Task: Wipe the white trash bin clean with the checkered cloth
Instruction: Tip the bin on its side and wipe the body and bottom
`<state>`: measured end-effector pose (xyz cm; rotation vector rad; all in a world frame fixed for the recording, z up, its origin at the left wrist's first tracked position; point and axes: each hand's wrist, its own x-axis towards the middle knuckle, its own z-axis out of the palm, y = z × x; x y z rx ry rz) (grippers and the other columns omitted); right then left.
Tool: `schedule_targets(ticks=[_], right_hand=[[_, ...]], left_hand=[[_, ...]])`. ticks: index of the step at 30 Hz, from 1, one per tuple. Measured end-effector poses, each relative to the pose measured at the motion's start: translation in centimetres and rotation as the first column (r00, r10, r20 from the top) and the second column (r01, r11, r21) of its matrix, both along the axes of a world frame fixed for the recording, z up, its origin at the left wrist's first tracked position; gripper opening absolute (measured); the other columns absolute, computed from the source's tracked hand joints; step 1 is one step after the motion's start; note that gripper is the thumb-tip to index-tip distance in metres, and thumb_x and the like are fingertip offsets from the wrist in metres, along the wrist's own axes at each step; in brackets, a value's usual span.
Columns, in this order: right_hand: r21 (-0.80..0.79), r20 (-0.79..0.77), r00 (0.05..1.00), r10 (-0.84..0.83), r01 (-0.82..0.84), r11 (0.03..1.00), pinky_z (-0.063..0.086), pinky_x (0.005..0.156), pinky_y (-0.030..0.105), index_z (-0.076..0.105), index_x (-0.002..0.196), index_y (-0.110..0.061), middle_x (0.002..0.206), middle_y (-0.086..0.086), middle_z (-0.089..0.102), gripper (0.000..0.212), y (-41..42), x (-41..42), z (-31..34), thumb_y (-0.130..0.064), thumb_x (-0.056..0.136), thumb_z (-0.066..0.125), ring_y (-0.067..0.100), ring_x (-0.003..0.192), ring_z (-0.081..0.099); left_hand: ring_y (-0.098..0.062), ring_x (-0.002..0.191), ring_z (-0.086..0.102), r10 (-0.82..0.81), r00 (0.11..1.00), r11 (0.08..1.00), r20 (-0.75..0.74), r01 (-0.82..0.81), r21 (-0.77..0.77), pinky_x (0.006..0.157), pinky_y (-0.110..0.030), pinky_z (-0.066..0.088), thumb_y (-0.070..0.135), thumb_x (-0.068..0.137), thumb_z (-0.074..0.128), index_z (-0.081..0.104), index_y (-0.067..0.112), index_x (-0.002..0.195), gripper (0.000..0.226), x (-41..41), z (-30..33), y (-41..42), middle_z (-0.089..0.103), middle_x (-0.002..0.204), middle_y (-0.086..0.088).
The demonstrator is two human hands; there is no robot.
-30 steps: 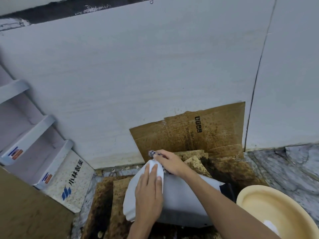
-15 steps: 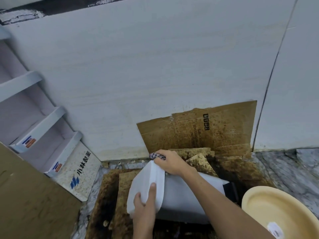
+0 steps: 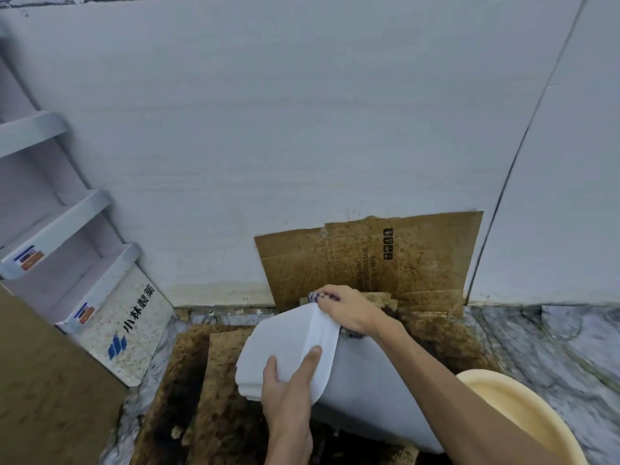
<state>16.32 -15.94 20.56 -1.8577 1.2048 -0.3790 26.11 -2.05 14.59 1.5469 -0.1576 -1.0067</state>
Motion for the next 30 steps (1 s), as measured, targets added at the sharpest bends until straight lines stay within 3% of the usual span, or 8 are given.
schedule_targets(ticks=[6,10,13,17,21,23,26,30], right_hand=[[-0.051,0.175,0.961,-0.212,0.224,0.973,0.048,0.080,0.022,0.065,0.119,-0.029,0.103,-0.015,0.067,0.029,1.7,-3.5,0.8,-0.030,0.095,0.049,0.006,0.094,0.062],[-0.032,0.335,0.887,-0.319,0.349,0.937,0.048,0.081,0.021,0.066,0.117,-0.025,0.109,-0.011,0.068,0.030,2.9,-5.0,0.9,-0.018,0.093,0.049,0.009,0.101,0.063],[-0.005,0.398,0.830,-0.391,0.429,0.904,0.051,0.088,0.029,0.065,0.116,-0.030,0.111,-0.011,0.067,0.031,3.7,-5.4,0.3,-0.020,0.090,0.049,0.009,0.103,0.062],[0.018,0.433,0.760,-0.486,0.531,0.847,0.054,0.091,0.036,0.064,0.121,-0.030,0.112,-0.012,0.066,0.035,4.8,-5.4,-1.2,-0.019,0.090,0.052,0.008,0.101,0.062],[0.082,0.434,0.710,-0.554,0.582,0.809,0.057,0.086,0.050,0.058,0.114,-0.054,0.112,-0.010,0.068,0.037,6.2,-5.2,-3.3,-0.042,0.080,0.052,0.026,0.095,0.066],[0.104,0.452,0.674,-0.585,0.612,0.784,0.056,0.087,0.054,0.057,0.114,-0.058,0.115,-0.012,0.067,0.042,6.6,-5.4,-5.3,-0.047,0.074,0.050,0.027,0.097,0.066],[0.177,0.471,0.599,-0.648,0.655,0.734,0.052,0.094,0.056,0.058,0.126,-0.046,0.124,-0.010,0.065,0.051,8.1,-5.5,-6.5,-0.044,0.075,0.055,0.027,0.106,0.064],[0.218,0.471,0.529,-0.706,0.706,0.674,0.051,0.099,0.037,0.058,0.133,-0.027,0.127,-0.008,0.062,0.045,10.4,-5.7,-7.7,-0.011,0.090,0.060,0.011,0.113,0.059]], left_hand=[[-0.024,0.122,0.048,-0.163,0.974,0.976,0.160,0.183,-0.120,0.103,-0.042,0.045,0.047,0.050,0.085,0.040,0.032,0.151,0.111,-0.3,2.2,-1.0,0.040,0.144,-0.002],[-0.019,0.119,0.042,-0.267,0.910,0.938,0.318,0.320,-0.129,0.095,-0.035,0.042,0.041,0.060,0.081,0.040,0.033,0.151,0.101,-0.5,3.7,-1.9,0.032,0.148,-0.002],[-0.021,0.126,0.041,-0.354,0.824,0.904,0.442,0.423,-0.064,0.097,-0.035,0.040,0.047,0.055,0.075,0.039,0.034,0.151,0.103,0.2,4.3,-3.0,0.030,0.151,-0.002],[-0.023,0.133,0.038,-0.479,0.644,0.835,0.597,0.545,0.082,0.100,-0.033,0.038,0.051,0.058,0.069,0.036,0.031,0.153,0.103,1.8,4.2,-4.5,0.030,0.150,-0.004],[-0.026,0.135,0.035,-0.584,0.463,0.750,0.667,0.622,0.225,0.098,-0.036,0.039,0.052,0.062,0.066,0.032,0.037,0.154,0.099,2.7,3.3,-5.3,0.026,0.155,-0.005],[-0.027,0.139,0.032,-0.603,0.390,0.713,0.696,0.654,0.252,0.100,-0.036,0.038,0.052,0.063,0.064,0.029,0.038,0.153,0.097,2.7,2.8,-5.5,0.021,0.160,0.000],[-0.021,0.143,0.028,-0.618,0.317,0.662,0.719,0.703,0.259,0.098,-0.028,0.034,0.049,0.064,0.061,0.028,0.033,0.155,0.098,2.5,2.3,-5.2,0.013,0.153,0.016],[-0.020,0.145,0.028,-0.631,0.239,0.609,0.738,0.742,0.281,0.104,-0.036,0.044,0.046,0.063,0.063,0.024,0.035,0.156,0.101,2.7,0.6,-4.1,-0.003,0.164,0.018]])
